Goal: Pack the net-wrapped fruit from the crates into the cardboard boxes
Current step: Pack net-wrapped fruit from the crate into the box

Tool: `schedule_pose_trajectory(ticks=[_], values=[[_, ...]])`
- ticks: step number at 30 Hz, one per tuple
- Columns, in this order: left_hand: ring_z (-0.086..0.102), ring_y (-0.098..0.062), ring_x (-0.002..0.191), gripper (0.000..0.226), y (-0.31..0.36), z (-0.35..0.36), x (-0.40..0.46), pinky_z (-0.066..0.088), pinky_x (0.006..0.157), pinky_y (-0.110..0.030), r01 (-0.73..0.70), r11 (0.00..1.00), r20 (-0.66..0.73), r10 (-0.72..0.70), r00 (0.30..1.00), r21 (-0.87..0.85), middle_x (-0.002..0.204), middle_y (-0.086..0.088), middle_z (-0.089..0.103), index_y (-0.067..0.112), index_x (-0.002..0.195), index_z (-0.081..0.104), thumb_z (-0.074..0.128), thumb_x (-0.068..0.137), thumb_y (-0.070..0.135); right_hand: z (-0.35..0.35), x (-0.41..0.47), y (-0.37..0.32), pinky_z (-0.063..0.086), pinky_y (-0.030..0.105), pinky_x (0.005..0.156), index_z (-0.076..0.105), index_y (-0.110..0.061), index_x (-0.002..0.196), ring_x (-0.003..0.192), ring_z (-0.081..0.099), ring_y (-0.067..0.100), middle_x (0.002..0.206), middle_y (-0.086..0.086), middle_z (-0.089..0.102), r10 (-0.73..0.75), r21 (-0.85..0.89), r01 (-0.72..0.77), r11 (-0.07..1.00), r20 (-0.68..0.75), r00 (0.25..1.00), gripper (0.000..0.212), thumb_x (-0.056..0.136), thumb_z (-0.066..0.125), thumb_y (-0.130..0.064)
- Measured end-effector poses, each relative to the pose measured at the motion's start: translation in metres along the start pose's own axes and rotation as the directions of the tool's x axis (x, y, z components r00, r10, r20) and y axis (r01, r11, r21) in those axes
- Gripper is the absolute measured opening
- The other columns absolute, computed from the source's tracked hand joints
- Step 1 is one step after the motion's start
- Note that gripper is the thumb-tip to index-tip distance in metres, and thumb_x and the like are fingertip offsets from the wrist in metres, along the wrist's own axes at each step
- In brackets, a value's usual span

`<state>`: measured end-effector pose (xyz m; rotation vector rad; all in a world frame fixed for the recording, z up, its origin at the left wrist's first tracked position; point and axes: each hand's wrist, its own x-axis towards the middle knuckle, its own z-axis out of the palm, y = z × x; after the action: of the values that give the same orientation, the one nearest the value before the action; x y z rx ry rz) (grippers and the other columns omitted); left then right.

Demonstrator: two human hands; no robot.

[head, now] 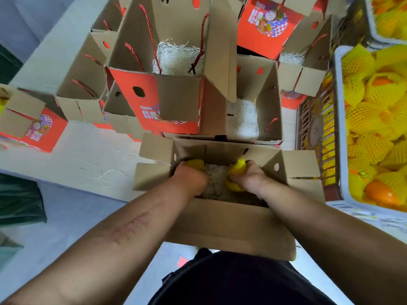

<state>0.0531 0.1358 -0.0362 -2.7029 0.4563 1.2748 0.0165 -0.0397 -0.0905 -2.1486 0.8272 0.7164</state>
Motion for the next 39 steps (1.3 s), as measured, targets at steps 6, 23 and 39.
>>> schedule_pose_trajectory(ticks=[6, 23, 39], values=[[0.058, -0.035, 0.122, 0.040, -0.006, 0.004, 0.007, 0.046, 0.105, -0.043, -0.095, 0.981, 0.128, 0.117, 0.985, -0.169, 0.139, -0.013, 0.060, 0.010, 0.138, 0.059, 0.050, 0.106, 0.030, 0.013, -0.001, -0.012, 0.048, 0.030, 0.085, 0.049, -0.015, 0.140, 0.103, 0.058, 0.021, 0.117, 0.003, 0.059, -0.058, 0.162, 0.047, 0.986, 0.066, 0.996, 0.072, 0.080, 0.082, -0.038], [0.055, -0.027, 0.107, 0.046, 0.005, -0.005, -0.004, 0.037, 0.090, -0.034, -0.314, 0.929, 0.139, 0.343, 0.929, -0.194, 0.135, -0.010, 0.062, 0.016, 0.139, 0.058, 0.046, 0.105, 0.045, 0.011, -0.021, -0.048, 0.053, 0.032, 0.087, 0.060, -0.009, 0.136, 0.107, 0.064, 0.029, 0.125, 0.013, 0.066, -0.185, -0.115, 0.203, 0.972, 0.151, 0.971, 0.037, 0.102, 0.046, -0.010], [0.043, -0.025, 0.144, 0.052, 0.019, 0.005, 0.001, 0.031, 0.118, -0.031, -0.323, 0.881, -0.049, 0.327, 0.944, -0.346, 0.160, -0.004, 0.042, 0.029, 0.154, 0.044, 0.049, 0.105, 0.048, -0.165, -0.114, 0.057, 0.057, 0.031, 0.077, 0.070, -0.018, 0.108, 0.085, 0.070, 0.019, 0.097, 0.007, 0.075, -0.427, 0.294, 0.583, 0.758, -0.452, 0.783, 0.030, 0.101, 0.050, 0.003]])
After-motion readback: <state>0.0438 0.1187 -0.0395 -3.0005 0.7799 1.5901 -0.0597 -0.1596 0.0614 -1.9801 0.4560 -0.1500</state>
